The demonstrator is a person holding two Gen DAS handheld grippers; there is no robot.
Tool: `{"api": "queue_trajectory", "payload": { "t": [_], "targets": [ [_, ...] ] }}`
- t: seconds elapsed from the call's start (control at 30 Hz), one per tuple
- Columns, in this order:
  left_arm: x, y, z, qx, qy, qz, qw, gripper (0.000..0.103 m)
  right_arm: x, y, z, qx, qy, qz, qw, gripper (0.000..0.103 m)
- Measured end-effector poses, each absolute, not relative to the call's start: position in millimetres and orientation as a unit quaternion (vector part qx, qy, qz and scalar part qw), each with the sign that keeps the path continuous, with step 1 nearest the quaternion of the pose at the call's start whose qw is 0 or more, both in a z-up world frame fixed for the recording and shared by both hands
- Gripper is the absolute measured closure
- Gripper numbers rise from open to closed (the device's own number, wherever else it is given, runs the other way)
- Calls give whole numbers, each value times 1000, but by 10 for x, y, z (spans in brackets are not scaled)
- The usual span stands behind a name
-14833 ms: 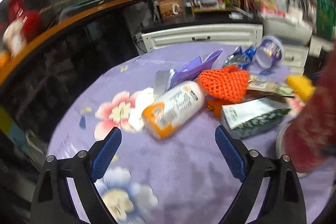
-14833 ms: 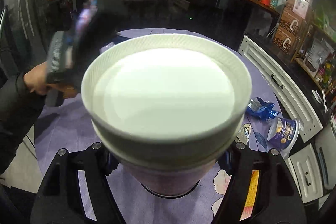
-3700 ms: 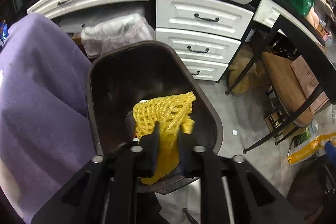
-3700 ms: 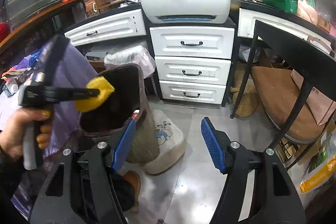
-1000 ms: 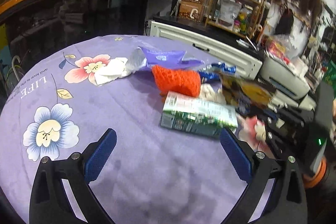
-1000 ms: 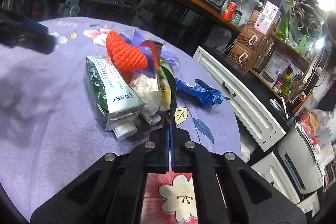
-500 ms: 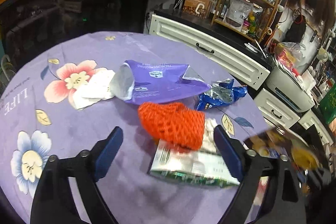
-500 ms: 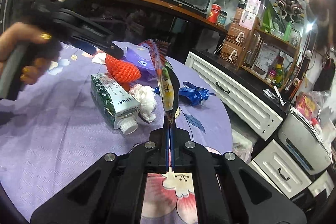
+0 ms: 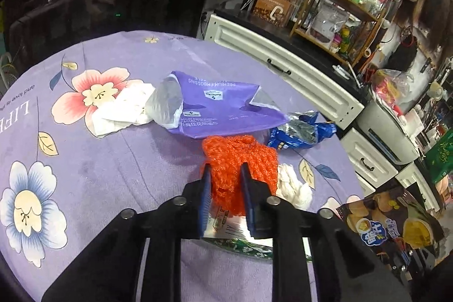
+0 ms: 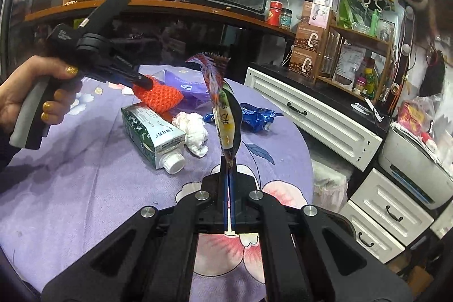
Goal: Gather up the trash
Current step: 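Carry the orange net in the left tool and wrapper in the right tool to the bin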
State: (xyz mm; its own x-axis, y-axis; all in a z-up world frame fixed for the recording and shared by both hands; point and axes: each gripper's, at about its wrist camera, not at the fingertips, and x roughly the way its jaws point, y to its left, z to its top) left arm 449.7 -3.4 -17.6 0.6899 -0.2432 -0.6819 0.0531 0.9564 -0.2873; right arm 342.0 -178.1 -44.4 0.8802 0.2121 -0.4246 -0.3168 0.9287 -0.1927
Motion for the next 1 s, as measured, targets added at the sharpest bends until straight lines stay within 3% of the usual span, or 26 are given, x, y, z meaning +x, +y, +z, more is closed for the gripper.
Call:
{"api": "queue_trajectory", "payload": {
  "t": [0.53, 1.0],
  "targets": [
    [3560, -299, 387, -105, 266, -115, 951, 86, 2942, -2206, -284, -76, 178, 121, 974, 102],
    [3204, -1571, 320, -74, 274, -252, 925, 86, 2721, -3190, -458, -20, 224, 46, 973, 102]
  ]
}}
